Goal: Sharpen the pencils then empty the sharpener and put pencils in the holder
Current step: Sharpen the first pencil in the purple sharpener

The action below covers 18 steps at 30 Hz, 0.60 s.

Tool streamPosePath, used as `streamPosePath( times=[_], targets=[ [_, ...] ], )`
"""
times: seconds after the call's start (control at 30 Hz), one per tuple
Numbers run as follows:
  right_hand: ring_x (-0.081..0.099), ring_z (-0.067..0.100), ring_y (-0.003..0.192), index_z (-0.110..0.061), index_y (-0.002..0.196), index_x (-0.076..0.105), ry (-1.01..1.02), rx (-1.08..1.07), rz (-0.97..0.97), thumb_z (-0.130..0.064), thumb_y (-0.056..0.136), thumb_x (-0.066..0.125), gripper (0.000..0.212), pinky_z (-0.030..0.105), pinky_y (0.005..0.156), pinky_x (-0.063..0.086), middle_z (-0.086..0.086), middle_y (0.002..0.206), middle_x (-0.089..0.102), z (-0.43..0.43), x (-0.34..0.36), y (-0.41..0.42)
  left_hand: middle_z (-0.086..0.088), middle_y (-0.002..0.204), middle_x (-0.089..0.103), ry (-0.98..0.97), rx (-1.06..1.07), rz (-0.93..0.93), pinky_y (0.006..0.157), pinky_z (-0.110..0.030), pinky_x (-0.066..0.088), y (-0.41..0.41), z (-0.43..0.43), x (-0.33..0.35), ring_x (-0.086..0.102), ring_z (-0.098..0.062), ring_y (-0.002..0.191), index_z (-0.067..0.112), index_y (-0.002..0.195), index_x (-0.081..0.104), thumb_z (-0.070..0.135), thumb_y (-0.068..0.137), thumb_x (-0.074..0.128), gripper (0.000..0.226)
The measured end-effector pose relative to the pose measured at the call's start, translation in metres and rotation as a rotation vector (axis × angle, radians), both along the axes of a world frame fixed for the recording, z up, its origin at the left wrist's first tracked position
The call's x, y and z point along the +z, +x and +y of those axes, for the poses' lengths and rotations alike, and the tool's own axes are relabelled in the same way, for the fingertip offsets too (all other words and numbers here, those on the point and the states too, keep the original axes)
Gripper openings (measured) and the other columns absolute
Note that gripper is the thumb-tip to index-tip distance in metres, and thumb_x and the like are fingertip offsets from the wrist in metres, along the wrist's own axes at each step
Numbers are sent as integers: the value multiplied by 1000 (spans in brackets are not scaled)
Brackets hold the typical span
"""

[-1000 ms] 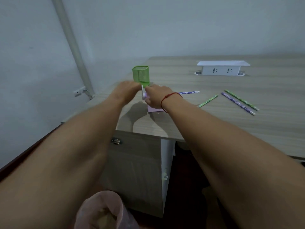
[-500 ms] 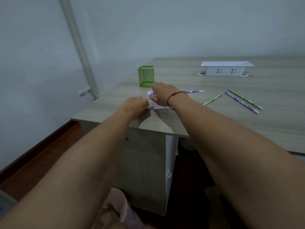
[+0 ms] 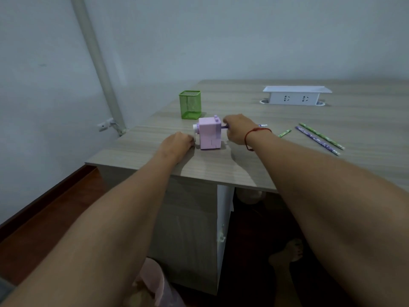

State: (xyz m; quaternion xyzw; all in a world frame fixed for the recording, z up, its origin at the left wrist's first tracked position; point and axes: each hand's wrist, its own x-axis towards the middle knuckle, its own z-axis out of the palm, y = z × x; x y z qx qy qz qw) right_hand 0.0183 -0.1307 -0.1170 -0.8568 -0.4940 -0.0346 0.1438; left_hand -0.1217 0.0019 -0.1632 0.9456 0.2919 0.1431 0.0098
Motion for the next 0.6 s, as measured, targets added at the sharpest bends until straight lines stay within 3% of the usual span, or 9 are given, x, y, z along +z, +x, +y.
streamPosePath(
  times=[0.17, 0.33, 0.4, 0.47, 0.6],
  targets=[
    [58, 35, 111, -12, 123, 60, -24, 10, -117, 4, 92, 39, 40, 36, 87, 46, 16, 124, 59, -2, -1, -3, -19, 97, 67, -25, -4, -116, 71, -37, 51, -7, -7, 1, 62, -37, 88, 11, 101, 63, 20, 86, 48, 23],
    [58, 36, 113, -8, 125, 60, -17, 18, -169, 3, 95, 39, 39, 37, 90, 47, 17, 125, 59, 3, 4, -7, -22, 107, 63, 9, -15, -427, 76, -39, 45, 0, -31, 37, 59, -37, 96, 5, 116, 54, 23, 90, 37, 36],
    [58, 35, 113, -9, 124, 61, -9, 27, -162, 3, 95, 39, 38, 37, 90, 47, 16, 125, 59, 5, 2, -10, -24, 103, 62, -35, -75, -486, 74, -40, 44, 14, -40, 45, 58, -36, 95, 1, 104, 56, 16, 94, 35, 27],
    [58, 34, 114, -9, 125, 60, -5, 33, -153, 3, 94, 39, 39, 37, 92, 47, 16, 126, 60, 6, -1, -13, -20, 85, 58, -71, -119, -441, 65, -37, 35, 25, -47, 45, 56, -36, 84, 5, 80, 51, 13, 96, 34, 25],
    [57, 34, 117, -10, 128, 58, -32, 39, -182, -1, 97, 38, 38, 38, 95, 45, 16, 128, 58, 0, -2, -10, -24, 91, 61, -7, -145, -406, 76, -43, 35, 34, -52, 35, 54, -38, 87, -3, 82, 57, 5, 95, 34, 28]
  ],
)
